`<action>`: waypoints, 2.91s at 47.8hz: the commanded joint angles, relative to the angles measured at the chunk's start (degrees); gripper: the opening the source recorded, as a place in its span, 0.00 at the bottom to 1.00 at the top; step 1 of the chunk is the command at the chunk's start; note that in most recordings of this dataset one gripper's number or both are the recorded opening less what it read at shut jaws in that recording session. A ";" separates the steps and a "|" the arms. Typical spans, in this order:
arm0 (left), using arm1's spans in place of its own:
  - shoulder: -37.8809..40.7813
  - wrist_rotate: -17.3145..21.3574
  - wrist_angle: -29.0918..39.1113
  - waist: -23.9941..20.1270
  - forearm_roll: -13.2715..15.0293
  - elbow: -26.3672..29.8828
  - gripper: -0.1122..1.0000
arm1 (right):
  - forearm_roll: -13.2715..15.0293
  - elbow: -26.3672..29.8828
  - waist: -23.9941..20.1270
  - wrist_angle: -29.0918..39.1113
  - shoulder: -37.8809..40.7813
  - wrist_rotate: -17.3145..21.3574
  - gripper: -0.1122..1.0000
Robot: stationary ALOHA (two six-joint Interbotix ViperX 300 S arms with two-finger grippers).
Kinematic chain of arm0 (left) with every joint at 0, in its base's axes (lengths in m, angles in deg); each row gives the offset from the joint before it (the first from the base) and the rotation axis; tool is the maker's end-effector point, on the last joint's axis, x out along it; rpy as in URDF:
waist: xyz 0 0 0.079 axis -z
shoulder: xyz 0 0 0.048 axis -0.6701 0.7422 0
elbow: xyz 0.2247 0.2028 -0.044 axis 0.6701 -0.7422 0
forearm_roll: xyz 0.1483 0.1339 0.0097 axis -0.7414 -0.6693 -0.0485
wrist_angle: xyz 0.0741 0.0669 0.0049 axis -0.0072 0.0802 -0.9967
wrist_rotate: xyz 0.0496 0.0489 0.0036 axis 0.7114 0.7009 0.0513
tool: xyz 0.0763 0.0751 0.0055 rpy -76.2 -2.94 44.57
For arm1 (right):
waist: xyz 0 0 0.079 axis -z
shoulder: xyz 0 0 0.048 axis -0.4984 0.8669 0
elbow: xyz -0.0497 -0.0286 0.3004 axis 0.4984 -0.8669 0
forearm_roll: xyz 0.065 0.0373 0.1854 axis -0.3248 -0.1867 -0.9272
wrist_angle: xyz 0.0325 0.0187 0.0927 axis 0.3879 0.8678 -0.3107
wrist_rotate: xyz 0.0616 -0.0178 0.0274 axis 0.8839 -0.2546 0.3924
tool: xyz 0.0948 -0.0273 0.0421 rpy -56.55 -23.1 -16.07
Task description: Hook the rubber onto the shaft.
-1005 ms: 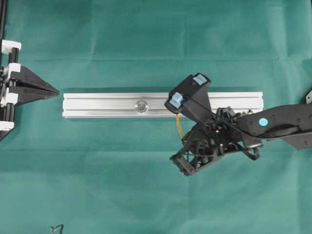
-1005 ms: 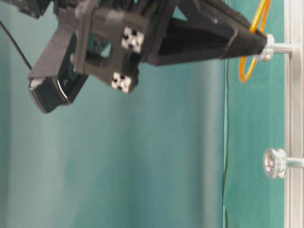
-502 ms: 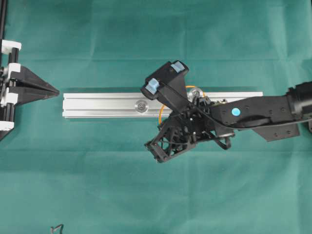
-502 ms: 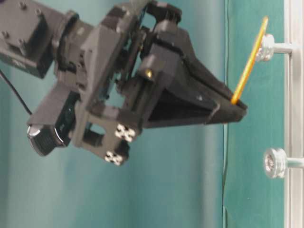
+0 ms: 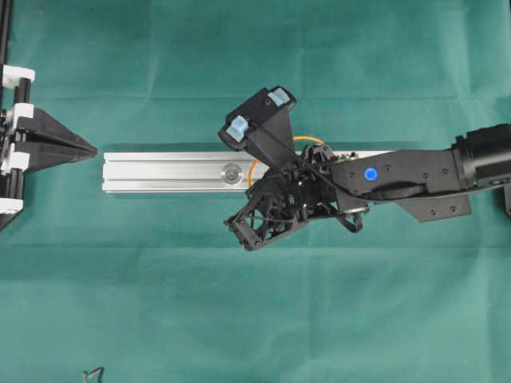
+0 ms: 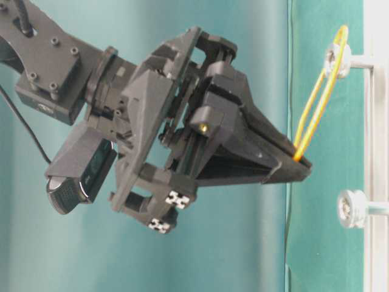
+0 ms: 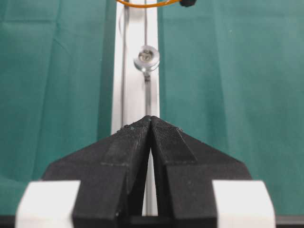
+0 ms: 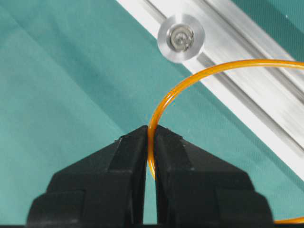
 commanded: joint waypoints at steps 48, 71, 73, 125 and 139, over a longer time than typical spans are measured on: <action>0.44 0.09 -0.35 0.09 -0.09 1.76 0.10 | 0.88 5.19 2.90 -7.38 5.71 0.00 0.16; 0.44 0.09 -0.35 0.18 -0.09 1.76 0.10 | 2.37 5.27 4.04 -10.90 6.77 0.00 0.16; 0.44 0.09 -0.26 0.09 -0.09 1.76 0.10 | 2.37 5.19 4.13 -11.07 6.86 0.00 0.16; 0.44 0.00 -0.35 0.09 -0.09 1.76 0.10 | 2.37 5.89 5.01 -14.33 10.72 0.44 0.16; 0.44 0.00 -0.35 0.09 -0.18 1.76 0.10 | 2.20 5.89 5.01 -14.33 10.99 0.44 0.16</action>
